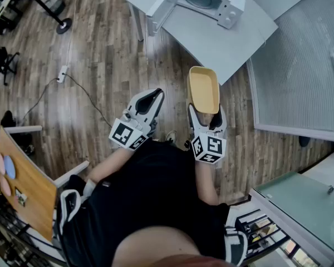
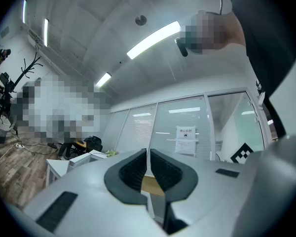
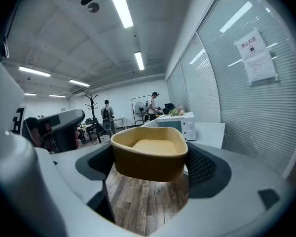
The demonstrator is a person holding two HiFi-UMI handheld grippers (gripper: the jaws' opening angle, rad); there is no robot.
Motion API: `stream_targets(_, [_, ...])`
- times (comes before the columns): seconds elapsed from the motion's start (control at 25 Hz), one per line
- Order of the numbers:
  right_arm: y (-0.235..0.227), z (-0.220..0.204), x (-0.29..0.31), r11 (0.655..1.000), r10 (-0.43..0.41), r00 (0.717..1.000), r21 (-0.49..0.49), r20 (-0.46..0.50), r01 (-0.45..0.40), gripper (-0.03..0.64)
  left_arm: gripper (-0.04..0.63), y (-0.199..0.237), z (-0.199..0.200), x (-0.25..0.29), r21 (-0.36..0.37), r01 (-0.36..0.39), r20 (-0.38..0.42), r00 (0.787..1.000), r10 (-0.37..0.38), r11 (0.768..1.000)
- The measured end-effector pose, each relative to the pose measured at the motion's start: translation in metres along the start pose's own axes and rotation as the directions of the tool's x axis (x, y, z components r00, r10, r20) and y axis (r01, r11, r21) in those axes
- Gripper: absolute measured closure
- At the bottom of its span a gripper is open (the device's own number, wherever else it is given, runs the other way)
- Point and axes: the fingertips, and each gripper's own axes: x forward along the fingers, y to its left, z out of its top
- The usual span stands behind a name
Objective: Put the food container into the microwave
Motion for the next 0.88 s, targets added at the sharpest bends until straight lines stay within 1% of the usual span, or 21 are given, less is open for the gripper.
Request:
stream_targets(0.32, [0.007, 0.002, 0.011, 1.0, -0.008, 1.0, 0.002, -0.005, 0.008, 0.148, 0.554, 0.014, 0.003, 0.0, -0.007, 0.003, -0.003, 1.0, -0.003, 1.0])
stream_targets(0.52, [0.021, 0.004, 0.024, 0.999, -0.024, 1.0, 0.028, -0.006, 0.024, 0.147, 0.554, 0.033, 0.01, -0.006, -0.021, 0.012, -0.003, 1.0, -0.012, 1.0])
stream_targets(0.68, [0.037, 0.002, 0.04, 0.999, -0.035, 0.999, 0.036, -0.011, 0.035, 0.147, 0.554, 0.053, 0.01, -0.01, -0.027, 0.035, -0.022, 0.999, -0.036, 0.999])
stream_targets(0.88, [0.044, -0.006, 0.066, 0.997, -0.062, 0.998, 0.04, -0.014, 0.062, 0.147, 0.554, 0.078, 0.0, -0.007, -0.059, 0.074, -0.037, 0.996, -0.076, 0.995])
